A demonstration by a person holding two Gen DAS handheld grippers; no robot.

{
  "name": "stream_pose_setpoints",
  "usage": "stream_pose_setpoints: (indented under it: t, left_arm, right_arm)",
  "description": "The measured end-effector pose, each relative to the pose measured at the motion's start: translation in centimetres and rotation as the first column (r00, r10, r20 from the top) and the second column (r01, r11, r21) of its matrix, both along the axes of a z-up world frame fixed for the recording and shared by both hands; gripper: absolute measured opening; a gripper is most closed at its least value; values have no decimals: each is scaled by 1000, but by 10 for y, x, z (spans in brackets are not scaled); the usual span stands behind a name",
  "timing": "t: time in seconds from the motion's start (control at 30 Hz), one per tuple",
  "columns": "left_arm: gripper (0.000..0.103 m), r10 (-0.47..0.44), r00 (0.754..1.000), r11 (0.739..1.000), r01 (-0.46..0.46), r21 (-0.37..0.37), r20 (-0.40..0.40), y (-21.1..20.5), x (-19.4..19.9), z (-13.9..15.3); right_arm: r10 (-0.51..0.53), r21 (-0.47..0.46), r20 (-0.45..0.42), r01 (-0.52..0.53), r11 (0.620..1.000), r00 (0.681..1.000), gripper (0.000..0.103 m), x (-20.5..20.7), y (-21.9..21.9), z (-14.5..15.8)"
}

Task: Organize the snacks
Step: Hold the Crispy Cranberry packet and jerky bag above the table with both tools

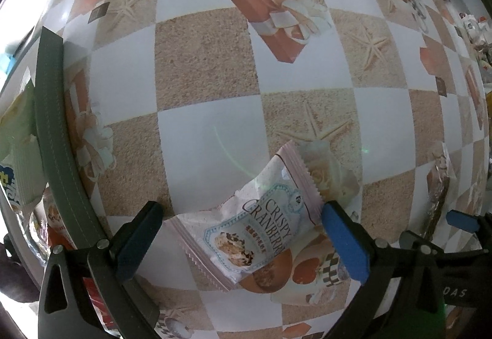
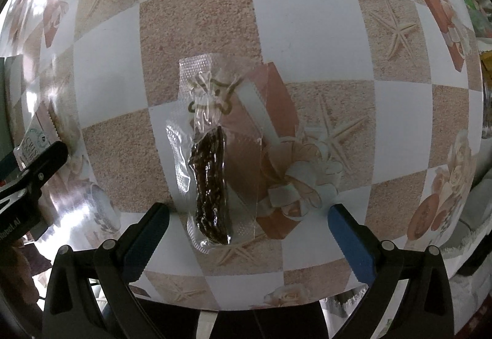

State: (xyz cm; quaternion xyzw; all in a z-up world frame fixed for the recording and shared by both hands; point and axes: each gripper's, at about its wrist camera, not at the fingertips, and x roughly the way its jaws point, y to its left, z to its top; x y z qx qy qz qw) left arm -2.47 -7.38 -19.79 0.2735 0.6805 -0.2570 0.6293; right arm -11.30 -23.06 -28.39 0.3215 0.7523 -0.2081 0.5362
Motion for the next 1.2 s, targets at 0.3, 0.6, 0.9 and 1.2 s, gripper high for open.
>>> stream_pose_setpoints:
  t: [0.3, 0.6, 0.9, 1.2]
  left_arm:
    - [103, 7, 1000, 1000, -7, -4, 2, -5, -4, 2]
    - [103, 12, 1000, 1000, -11, -9, 7, -9, -6, 4]
    - [103, 19, 1000, 1000, -19, -9, 7, -10, -6, 4]
    - [103, 17, 1000, 1000, -17, -14, 13, -9, -7, 4]
  right_arm:
    - [-1, 2, -1, 1, 1000, 1000, 103, -1, 1, -1]
    - [1, 4, -3, -1, 1000, 1000, 103, 0, 0, 0]
    - [4, 4, -2, -4, 1000, 1000, 103, 0, 0, 0]
    - [2, 4, 0, -2, 1000, 1000, 103, -1, 0, 0]
